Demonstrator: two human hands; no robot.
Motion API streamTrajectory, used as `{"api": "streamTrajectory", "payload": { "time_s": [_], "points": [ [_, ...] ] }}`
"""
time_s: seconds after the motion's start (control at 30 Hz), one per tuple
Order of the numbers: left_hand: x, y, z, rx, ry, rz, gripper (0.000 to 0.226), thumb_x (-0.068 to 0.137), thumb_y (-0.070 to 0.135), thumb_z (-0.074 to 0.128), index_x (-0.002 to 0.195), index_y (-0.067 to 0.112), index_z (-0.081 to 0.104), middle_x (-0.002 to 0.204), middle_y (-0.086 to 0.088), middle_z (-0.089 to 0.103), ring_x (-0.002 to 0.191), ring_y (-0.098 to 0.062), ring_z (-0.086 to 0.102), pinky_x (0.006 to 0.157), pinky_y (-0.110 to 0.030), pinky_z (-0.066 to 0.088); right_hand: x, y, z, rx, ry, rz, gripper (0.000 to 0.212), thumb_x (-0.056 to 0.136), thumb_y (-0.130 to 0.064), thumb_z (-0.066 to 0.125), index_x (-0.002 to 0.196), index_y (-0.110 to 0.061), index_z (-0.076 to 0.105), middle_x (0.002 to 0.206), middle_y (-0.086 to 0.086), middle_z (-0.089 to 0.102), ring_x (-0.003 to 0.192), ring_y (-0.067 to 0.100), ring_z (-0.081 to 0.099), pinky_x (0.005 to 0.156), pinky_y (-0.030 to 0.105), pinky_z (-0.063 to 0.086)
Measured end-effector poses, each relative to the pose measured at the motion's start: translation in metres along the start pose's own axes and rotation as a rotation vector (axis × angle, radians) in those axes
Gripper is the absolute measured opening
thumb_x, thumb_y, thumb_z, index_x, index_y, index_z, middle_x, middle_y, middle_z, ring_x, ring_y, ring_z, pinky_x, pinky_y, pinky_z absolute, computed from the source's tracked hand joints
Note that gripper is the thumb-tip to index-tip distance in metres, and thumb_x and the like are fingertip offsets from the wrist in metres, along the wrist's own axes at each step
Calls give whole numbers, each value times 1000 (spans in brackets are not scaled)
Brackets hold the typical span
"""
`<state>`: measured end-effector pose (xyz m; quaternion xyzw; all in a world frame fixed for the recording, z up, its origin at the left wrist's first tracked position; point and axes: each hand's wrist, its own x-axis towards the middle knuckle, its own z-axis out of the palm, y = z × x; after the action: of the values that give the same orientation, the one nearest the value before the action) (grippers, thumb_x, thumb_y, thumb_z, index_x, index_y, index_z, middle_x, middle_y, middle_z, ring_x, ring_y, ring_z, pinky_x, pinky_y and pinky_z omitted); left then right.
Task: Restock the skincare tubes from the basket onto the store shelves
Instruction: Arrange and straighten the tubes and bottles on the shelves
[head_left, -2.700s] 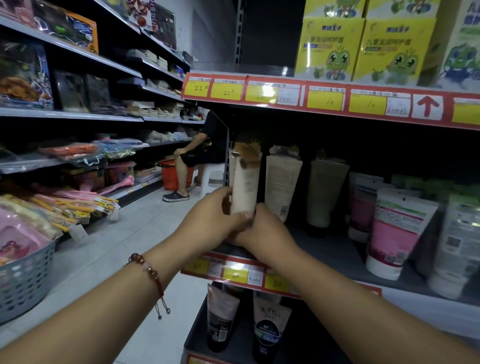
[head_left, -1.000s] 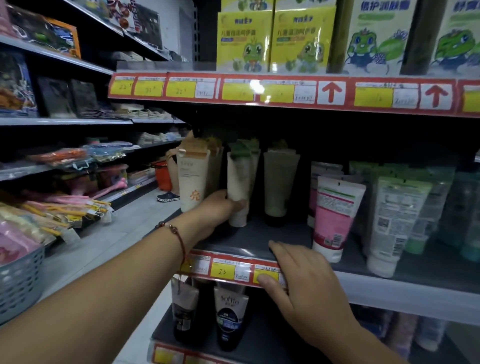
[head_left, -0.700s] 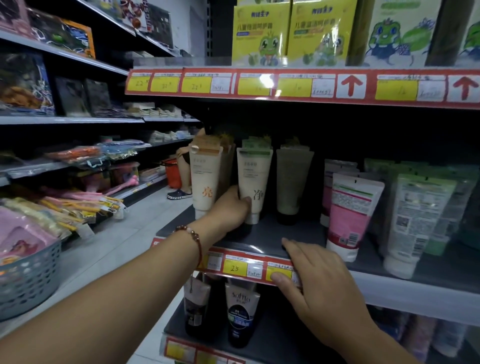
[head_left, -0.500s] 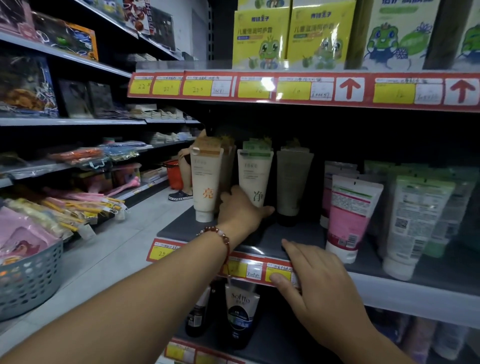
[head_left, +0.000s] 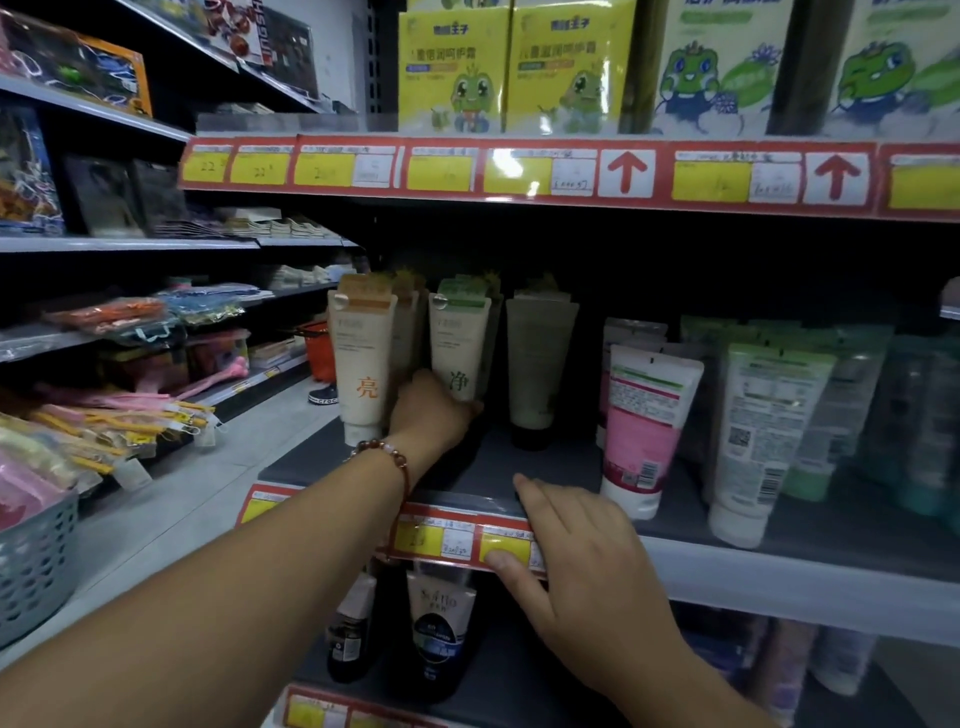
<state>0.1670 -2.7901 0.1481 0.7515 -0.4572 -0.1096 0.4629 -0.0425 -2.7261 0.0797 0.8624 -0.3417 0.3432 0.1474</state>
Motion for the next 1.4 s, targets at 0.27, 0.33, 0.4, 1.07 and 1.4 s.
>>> {"api": "streamTrajectory", "payload": {
  "time_s": [0.27,0.33,0.4,1.07,1.4],
  "points": [
    [-69,14,-10,173,-98,133,79,77,48,73,140,15,40,131,-7,59,116,-26,58,94,-34,49,-12,17,-30,-8,-41,-102,57,86,-54,49,129,-18,60,119,-7,63,105,12,59,94,27,46],
    [-72,22,-2,188,-139,136,76,75,52,71,137,18,42,131,-4,59,117,-25,58,95,-36,50,-23,30,-38,-27,2,-92,53,84,-49,51,123,-15,64,116,-3,64,102,17,61,93,29,45],
    [-65,31,9,154,-175,115,72,72,50,72,133,20,47,127,-1,61,113,-23,60,92,-34,51,-35,43,-44,-38,21,-78,52,83,-46,52,122,-14,65,116,0,64,100,20,61,93,29,41],
    [-29,42,35,-65,-132,133,83,73,31,78,140,7,33,126,-5,59,109,-22,59,86,-30,49,-57,71,-31,4,132,-15,47,80,-37,56,117,-10,65,122,7,57,110,24,49,101,32,31],
    [-41,42,22,-184,-238,171,55,80,31,80,124,21,49,110,3,58,94,-10,53,81,-22,42,-56,70,-26,1,154,10,48,79,-38,57,116,-9,66,121,7,58,109,25,51,100,34,33]
  ]
}}
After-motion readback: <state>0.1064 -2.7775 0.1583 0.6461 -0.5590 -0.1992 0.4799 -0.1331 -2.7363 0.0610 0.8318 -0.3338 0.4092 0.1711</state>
